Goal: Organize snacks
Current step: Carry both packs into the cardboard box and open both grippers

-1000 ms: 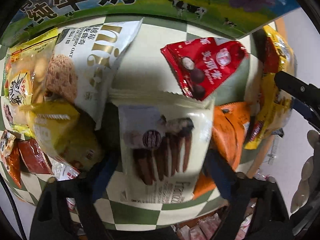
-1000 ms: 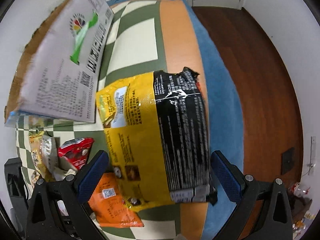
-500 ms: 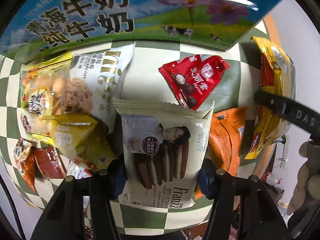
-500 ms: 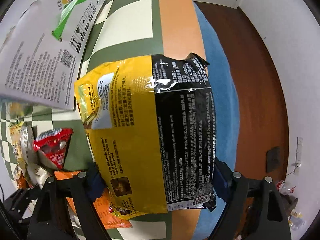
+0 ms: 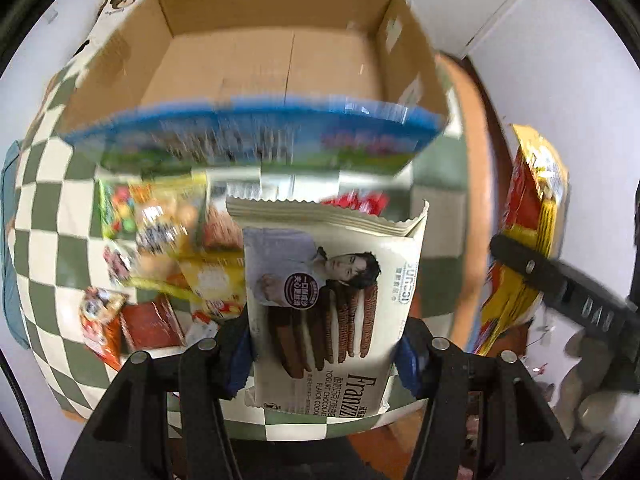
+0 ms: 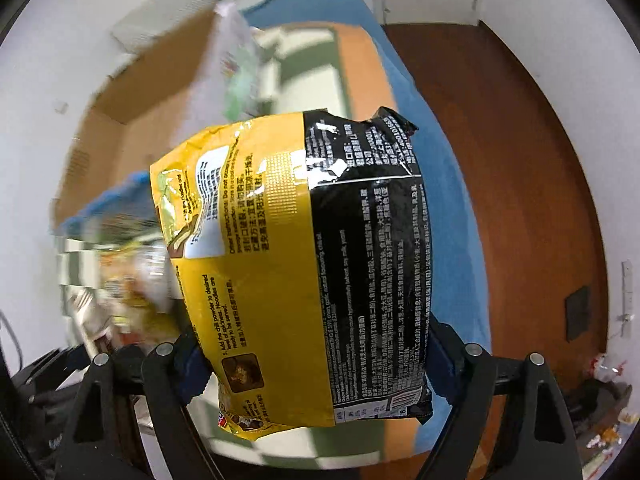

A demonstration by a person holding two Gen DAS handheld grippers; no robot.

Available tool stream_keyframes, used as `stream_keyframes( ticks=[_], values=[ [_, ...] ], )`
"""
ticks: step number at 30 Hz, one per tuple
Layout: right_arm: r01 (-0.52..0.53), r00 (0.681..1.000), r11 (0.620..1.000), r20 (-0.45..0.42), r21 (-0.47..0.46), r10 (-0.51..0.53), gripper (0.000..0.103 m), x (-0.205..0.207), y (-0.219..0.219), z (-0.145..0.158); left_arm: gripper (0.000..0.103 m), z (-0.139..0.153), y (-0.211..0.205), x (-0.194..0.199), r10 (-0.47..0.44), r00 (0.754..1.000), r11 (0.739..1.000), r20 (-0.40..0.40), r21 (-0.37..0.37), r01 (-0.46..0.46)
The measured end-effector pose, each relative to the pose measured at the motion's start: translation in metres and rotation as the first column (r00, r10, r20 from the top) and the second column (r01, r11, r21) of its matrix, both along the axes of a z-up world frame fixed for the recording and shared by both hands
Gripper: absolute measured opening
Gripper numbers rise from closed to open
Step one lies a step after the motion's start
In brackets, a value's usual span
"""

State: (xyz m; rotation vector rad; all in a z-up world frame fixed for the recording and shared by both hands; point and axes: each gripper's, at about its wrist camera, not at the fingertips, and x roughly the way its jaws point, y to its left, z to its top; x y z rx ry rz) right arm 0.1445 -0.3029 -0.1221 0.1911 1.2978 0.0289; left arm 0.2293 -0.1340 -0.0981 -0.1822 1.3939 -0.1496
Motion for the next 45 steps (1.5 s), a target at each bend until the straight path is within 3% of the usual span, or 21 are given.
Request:
stream_keyframes(
  ticks=[5,11,15,20,26,32,34,38,45],
  values=[
    [-0.032,0.996,0.998,0.079,0.052,0.028,0.088,0.003,0.041,0.055,0.056,0.038,0.009,0.05,-0.017,0.996,1.0,0.088,-0.01,0.017],
    [-0.029,0.992,0.997,0.127,0.072,0.019,0.088,0.061,0.093,0.096,0.056,0.05,0.053,0.141,-0.006,0.992,1.0,0.124,0.012,0.005],
    [-0.002,0.997,0.999,0.08,0.053,-0.002,0.088,0.12,0.13,0.079,0.056,0.03,0.087,0.206,0.017,0.998,1.0,0.067,0.017,-0.018],
    [0.034,0.998,0.998,-0.046,0.052,-0.031,0.088,0.194,0.161,0.027,0.056,-0.021,0.101,0.267,0.002,0.999,1.0,-0.051,-0.006,-0.003],
    [0.028,0.991,0.999,-0.126,-0.035,-0.032,0.088,0.235,0.175,-0.025,0.056,-0.067,0.091,0.307,-0.034,0.989,0.999,-0.144,-0.013,0.032],
    [-0.013,0.984,0.995,-0.18,-0.103,-0.006,0.088,0.254,0.176,-0.052,0.058,-0.103,0.079,0.322,-0.083,0.97,0.997,-0.227,-0.022,0.08],
    [-0.032,0.982,0.993,-0.186,-0.116,0.01,0.096,0.259,0.177,-0.059,0.059,-0.11,0.079,0.326,-0.077,0.968,0.997,-0.239,-0.019,0.075],
    [-0.058,0.983,0.986,-0.183,-0.153,0.029,0.099,0.262,0.172,-0.067,0.088,-0.11,0.083,0.324,-0.071,0.974,0.997,-0.214,-0.014,0.07],
    [-0.024,0.988,0.992,-0.156,-0.122,0.005,0.099,0.247,0.164,-0.051,0.088,-0.095,0.094,0.302,-0.051,0.986,0.998,-0.161,0.017,0.054]
  ],
)
